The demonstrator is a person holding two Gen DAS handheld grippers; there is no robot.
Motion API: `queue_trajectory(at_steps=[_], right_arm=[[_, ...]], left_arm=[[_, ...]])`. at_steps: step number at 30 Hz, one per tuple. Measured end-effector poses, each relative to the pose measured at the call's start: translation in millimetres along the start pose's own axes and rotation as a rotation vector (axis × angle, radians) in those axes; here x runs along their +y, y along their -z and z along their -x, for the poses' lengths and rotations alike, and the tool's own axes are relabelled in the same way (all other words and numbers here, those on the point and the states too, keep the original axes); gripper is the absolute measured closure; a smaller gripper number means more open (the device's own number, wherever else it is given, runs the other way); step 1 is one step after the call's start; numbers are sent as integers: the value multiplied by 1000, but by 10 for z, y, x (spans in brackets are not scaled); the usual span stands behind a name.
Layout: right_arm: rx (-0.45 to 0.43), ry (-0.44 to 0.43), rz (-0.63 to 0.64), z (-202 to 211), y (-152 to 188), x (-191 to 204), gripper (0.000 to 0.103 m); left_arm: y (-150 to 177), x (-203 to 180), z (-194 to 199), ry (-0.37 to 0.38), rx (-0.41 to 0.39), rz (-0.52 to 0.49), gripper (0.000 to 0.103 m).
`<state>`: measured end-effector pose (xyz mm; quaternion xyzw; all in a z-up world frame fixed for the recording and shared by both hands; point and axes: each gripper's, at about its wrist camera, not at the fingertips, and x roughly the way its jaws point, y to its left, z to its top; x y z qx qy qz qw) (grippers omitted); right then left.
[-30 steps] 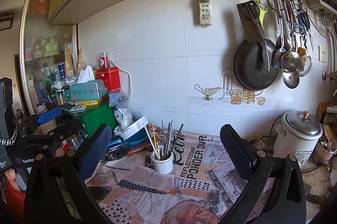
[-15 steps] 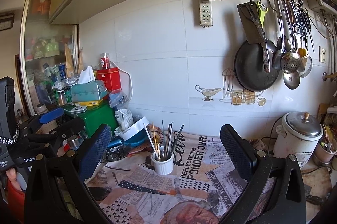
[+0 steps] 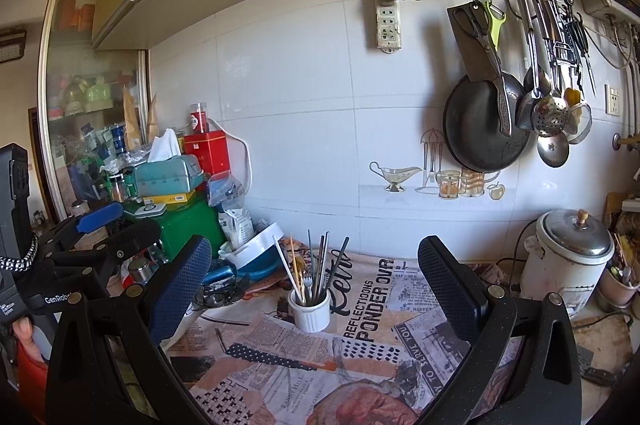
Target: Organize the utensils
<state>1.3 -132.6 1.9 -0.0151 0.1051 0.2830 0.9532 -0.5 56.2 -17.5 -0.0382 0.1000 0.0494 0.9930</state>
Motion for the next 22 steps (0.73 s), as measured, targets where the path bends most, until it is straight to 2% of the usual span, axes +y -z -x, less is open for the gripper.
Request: queue_trajectory(at_steps=[22], right_arm=[[12, 12, -6, -134, -28, -33, 0]], left_arm=[[-24, 119, -139, 33, -3, 29, 0]])
